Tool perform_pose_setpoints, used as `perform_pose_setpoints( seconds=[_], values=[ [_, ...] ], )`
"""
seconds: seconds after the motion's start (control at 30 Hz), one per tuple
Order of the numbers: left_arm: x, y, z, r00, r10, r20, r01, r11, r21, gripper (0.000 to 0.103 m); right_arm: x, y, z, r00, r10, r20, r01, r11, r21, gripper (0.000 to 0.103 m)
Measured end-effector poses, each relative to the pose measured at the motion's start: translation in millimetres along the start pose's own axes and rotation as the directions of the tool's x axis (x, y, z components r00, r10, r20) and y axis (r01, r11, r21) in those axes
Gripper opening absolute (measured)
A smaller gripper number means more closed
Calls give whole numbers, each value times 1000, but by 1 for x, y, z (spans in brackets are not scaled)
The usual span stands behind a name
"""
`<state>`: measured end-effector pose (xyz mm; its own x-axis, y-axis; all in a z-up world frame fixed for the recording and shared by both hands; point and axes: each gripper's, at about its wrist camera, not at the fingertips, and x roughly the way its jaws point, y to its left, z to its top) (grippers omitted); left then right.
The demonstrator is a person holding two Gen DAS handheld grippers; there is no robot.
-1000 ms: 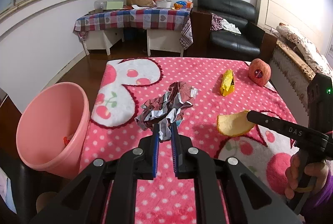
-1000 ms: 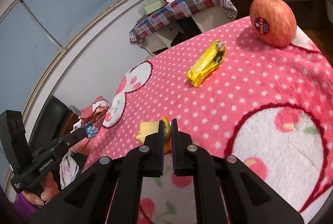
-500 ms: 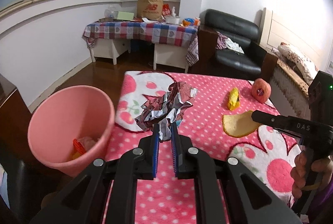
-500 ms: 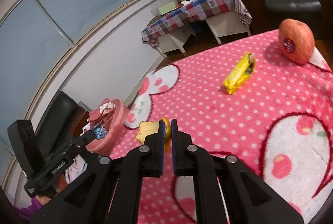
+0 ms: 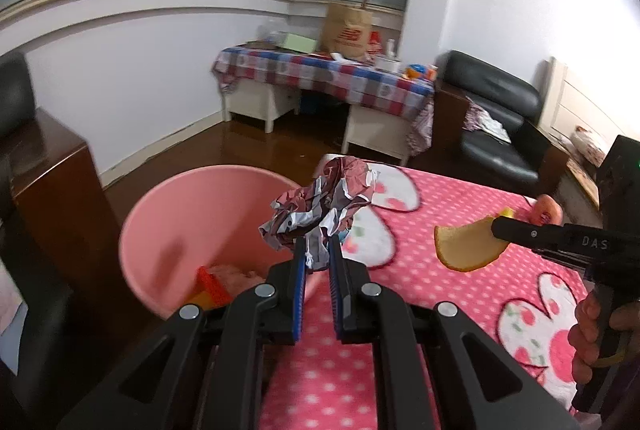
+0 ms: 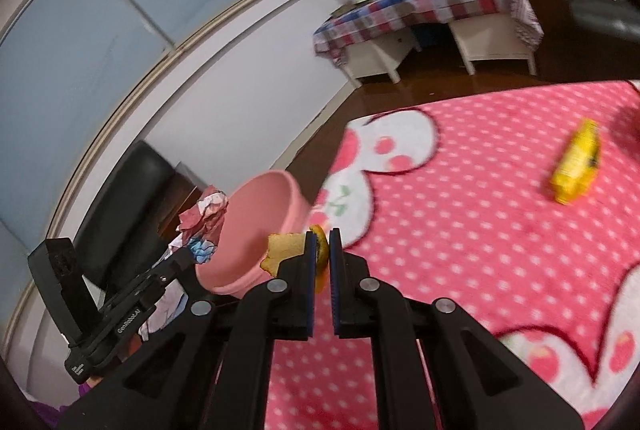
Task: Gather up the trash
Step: 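Carry the foil and orange peel over the pink bucket, then open both grippers to drop the foil and peel into the bucket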
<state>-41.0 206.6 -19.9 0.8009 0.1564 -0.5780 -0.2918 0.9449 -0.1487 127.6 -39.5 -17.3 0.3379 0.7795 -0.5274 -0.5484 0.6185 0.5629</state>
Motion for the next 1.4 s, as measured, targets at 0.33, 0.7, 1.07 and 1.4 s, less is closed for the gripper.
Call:
perform_pose_setpoints(
  seconds=[0.33,0.7,1.07,1.4],
  values=[
    [12,59,-2,997,67,-40,-70,993,-93,10,75,71,13,995,31,-97,-45,988,-150,6],
    [27,93,-13,991,108,-80,-119,982,-150,16,129,95,15,985,-7,-172,-28,979,-203,7],
    [30,98,-15,990,114,-85,-128,976,-174,35,138,92,11,981,12,-196,-49,981,-189,33],
    [33,75,-17,992,85,-96,-98,984,-147,44,98,79,1,991,-36,-130,9,980,-200,34]
  ],
)
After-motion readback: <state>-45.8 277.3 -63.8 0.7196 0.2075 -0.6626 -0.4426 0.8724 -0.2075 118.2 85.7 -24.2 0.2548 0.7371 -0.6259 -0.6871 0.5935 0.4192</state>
